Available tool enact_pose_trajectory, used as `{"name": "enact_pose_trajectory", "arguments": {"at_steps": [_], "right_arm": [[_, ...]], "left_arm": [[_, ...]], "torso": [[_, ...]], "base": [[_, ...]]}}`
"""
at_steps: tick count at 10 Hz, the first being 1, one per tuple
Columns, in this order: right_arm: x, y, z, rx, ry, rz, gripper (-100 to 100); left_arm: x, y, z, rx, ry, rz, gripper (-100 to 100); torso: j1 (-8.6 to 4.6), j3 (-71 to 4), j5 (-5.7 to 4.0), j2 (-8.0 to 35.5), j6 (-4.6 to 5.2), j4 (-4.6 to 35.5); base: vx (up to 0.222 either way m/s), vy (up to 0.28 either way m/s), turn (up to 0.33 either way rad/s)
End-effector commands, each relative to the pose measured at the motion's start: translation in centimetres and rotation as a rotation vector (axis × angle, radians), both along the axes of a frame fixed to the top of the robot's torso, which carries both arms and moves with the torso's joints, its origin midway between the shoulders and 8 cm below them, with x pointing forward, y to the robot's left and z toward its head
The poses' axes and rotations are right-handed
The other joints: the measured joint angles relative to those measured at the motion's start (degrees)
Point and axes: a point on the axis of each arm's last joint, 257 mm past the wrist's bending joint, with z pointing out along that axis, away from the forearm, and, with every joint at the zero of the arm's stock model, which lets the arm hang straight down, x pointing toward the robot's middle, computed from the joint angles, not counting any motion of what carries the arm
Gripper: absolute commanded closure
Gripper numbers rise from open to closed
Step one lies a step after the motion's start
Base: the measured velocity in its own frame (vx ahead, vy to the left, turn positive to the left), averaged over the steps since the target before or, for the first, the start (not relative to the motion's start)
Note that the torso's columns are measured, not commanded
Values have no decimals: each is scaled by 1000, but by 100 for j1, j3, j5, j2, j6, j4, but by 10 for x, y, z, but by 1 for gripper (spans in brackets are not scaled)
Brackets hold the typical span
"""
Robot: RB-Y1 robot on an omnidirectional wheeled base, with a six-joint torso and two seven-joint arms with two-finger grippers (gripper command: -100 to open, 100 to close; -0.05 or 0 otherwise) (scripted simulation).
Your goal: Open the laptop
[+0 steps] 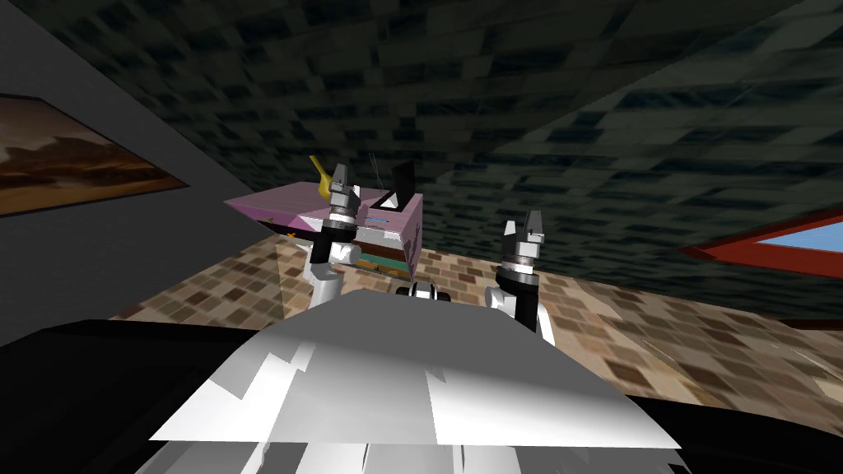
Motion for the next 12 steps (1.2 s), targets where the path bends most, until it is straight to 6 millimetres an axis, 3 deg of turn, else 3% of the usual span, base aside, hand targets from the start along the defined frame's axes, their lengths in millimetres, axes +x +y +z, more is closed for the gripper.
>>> {"name": "enact_pose_trajectory", "arguments": {"at_steps": [1, 7, 12], "right_arm": [[0, 0, 0, 0, 0, 0, 0], [0, 0, 0, 0, 0, 0, 0], [0, 0, 0, 0, 0, 0, 0]], "left_arm": [[11, 2, -2, 10, 35, 14, -100], [40, 11, -12, 55, 142, 50, -100], [64, 18, -32, 102, 259, 75, -100]], "torso": [[0, -2, 0, -2, 2, -1], [-1, -1, 0, -1, 3, 0], [-1, -1, 0, -2, 3, 0]], "base": [[-10, -5, -38], [-2, -10, -61], [11, -18, -51]]}}
